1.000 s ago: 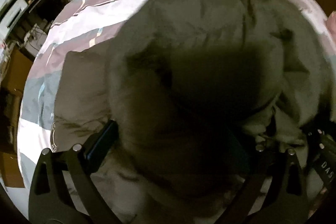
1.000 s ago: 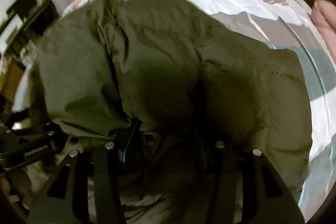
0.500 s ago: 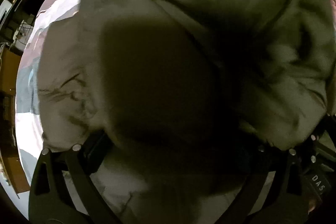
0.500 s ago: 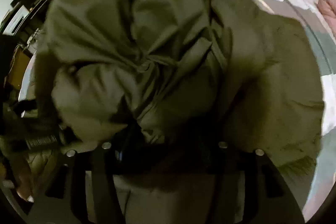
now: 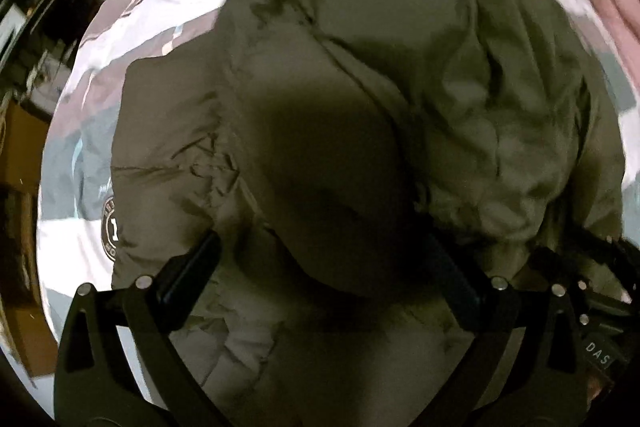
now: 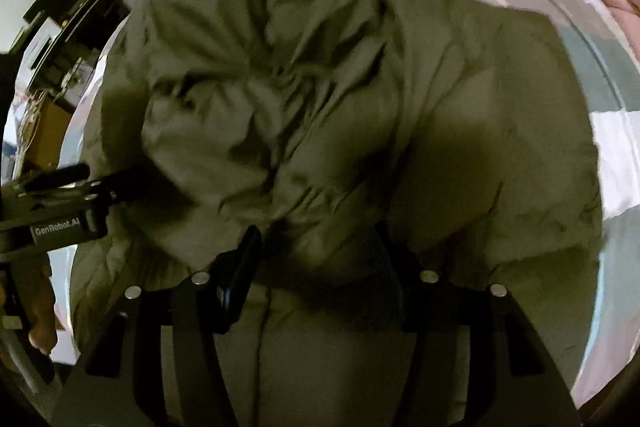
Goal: Fold large clothes
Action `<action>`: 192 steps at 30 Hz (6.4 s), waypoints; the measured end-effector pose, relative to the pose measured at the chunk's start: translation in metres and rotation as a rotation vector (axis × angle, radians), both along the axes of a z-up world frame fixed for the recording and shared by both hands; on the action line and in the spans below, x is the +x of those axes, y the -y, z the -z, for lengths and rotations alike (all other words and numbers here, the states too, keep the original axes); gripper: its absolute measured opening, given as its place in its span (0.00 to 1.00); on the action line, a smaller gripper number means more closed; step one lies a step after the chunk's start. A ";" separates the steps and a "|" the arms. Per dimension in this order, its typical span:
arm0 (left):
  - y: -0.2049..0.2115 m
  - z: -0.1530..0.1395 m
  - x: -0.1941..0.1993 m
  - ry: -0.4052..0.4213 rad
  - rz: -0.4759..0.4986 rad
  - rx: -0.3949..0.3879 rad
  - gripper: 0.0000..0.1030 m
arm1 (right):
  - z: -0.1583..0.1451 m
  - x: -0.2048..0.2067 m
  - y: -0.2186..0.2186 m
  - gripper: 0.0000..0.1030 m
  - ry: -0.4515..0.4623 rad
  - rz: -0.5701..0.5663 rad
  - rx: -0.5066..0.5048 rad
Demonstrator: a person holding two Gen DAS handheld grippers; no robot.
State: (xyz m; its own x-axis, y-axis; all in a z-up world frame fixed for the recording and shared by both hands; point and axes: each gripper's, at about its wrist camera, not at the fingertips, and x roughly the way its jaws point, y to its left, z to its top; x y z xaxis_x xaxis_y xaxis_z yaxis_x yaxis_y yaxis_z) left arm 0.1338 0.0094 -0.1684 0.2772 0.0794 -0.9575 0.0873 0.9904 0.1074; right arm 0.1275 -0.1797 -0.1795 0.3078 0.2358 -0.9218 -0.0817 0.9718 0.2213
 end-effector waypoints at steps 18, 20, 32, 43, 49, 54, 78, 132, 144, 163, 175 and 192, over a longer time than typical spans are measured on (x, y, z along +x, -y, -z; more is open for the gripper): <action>0.003 0.052 0.038 -0.021 -0.078 0.020 0.98 | 0.035 0.057 -0.020 0.59 0.063 0.003 -0.122; 0.008 0.047 0.033 -0.025 -0.056 0.029 0.98 | 0.028 0.042 -0.030 0.60 0.040 -0.012 -0.114; -0.145 -0.003 -0.071 -0.080 -0.219 -0.185 0.98 | -0.030 -0.077 0.139 0.87 0.001 0.323 -0.022; -0.196 0.083 -0.169 -0.486 -0.417 -0.440 0.98 | 0.047 -0.162 0.223 0.89 -0.349 0.650 0.271; -0.215 0.088 -0.175 -0.514 -0.504 -0.695 0.22 | 0.041 -0.166 0.212 0.17 -0.270 0.643 0.453; -0.211 0.044 -0.173 -0.314 -0.455 -1.004 0.08 | -0.004 -0.148 0.206 0.11 -0.091 0.546 0.794; -0.235 0.019 0.086 0.003 -0.821 -1.185 0.11 | 0.000 0.151 0.220 0.54 0.105 0.734 0.749; -0.190 -0.095 0.081 0.485 -0.732 -0.102 0.71 | -0.066 0.144 0.212 0.72 0.341 0.805 -0.175; -0.026 -0.079 0.088 0.259 -0.288 -0.154 0.66 | -0.069 0.112 0.041 0.73 0.154 0.266 -0.126; -0.053 -0.014 0.120 0.147 -0.358 -0.181 0.76 | -0.018 0.154 0.030 0.85 0.111 0.226 -0.172; -0.116 -0.024 0.114 0.214 -0.508 -0.246 0.76 | -0.028 0.157 0.057 0.77 0.192 0.280 -0.098; -0.166 -0.055 0.083 0.236 -0.580 -0.231 0.79 | -0.069 0.113 0.135 0.76 0.272 0.486 -0.108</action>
State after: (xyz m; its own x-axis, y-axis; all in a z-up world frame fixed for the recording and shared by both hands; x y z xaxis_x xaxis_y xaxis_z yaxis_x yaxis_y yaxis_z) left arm 0.2167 0.1749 -0.1137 0.4553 0.0793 -0.8868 -0.4665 0.8696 -0.1617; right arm 0.2405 -0.3150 -0.1107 0.5870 -0.0836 -0.8052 0.3405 0.9279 0.1519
